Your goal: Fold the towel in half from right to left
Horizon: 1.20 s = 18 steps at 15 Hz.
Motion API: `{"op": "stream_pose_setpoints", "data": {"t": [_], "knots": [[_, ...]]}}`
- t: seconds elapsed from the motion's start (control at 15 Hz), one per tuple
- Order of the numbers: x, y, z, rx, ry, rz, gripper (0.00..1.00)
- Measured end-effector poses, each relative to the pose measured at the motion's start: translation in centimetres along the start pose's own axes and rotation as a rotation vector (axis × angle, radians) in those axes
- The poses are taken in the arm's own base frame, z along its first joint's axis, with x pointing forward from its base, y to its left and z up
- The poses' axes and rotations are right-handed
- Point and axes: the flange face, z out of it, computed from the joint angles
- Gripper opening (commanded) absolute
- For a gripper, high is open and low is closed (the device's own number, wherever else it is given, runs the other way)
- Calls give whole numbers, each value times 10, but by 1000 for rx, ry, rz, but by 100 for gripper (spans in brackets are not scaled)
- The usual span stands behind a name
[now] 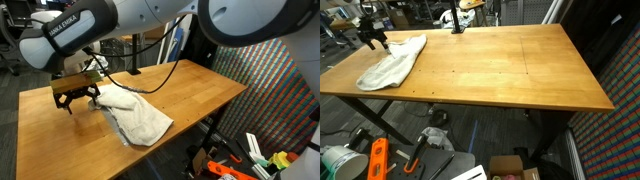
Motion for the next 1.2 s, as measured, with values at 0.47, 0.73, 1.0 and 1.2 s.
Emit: {"op": "stream_pose_setpoints", "data": {"t": [0.47,0.73,1.0,1.2], "knots": [[20,22,1,-18,37,92,100],[26,30,4,-23,39,122,73],[29,35,9,-30,37,150,42],[33,40,9,-33,43,178,20]]}}
